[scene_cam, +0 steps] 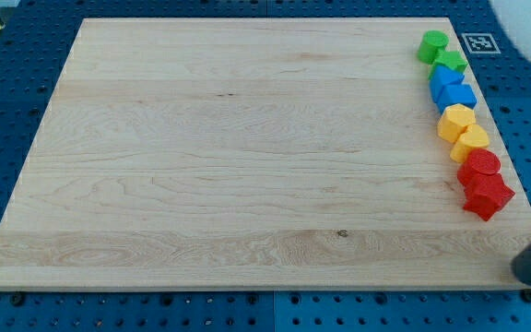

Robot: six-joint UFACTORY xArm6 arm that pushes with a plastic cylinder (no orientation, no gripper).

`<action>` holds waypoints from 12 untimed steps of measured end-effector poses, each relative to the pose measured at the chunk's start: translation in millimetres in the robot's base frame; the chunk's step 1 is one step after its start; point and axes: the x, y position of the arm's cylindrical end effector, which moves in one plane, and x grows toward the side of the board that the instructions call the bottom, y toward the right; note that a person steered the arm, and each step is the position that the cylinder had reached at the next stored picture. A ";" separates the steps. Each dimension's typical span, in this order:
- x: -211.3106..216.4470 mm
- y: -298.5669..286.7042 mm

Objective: Move the yellow heart to the bottom left of the yellow hexagon

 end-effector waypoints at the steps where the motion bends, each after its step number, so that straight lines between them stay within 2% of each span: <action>1: -0.6 41.6; 2: -5.0 62.7; 6: -29.6 63.2; 7: -48.9 63.3; 9: -128.6 63.6; 12: -154.0 53.6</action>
